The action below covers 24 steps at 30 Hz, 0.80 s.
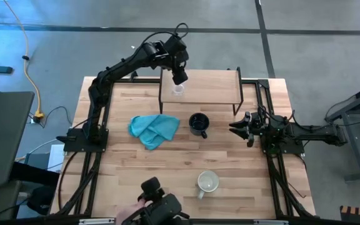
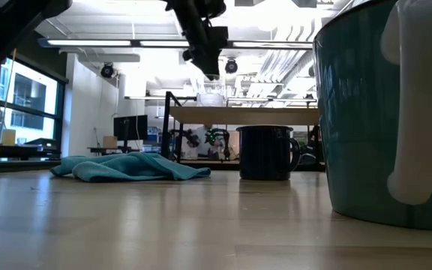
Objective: Stack small to large cups/mugs on shelf
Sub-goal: Put the transparent mug on the shelf
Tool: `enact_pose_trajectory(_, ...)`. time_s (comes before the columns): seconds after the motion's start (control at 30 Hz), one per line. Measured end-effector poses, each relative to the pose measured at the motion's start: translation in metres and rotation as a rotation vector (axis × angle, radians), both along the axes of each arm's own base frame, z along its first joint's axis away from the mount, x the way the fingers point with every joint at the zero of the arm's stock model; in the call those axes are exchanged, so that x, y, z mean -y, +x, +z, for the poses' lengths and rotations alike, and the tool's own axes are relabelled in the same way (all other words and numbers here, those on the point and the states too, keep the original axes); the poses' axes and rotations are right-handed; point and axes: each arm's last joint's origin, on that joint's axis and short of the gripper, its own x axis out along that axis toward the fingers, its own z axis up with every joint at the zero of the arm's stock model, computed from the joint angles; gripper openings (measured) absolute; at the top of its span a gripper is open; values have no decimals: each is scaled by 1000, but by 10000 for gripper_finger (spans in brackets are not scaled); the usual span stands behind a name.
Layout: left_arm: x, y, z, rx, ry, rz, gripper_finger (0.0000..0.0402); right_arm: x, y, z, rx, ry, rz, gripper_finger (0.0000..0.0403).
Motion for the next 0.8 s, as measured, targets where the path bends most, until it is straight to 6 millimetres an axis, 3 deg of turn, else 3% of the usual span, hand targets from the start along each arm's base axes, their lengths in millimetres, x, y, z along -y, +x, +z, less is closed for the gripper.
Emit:
enact_pose_trajectory(0.57, -2, 3, -4, 14, -19, -7, 165, 0, 0, 0, -1, -13, 1, 134)
enact_pose_trajectory(0.8, -4, 7, -15, -15, -55, -17, 165, 0, 0, 0, -1, -13, 1, 134)
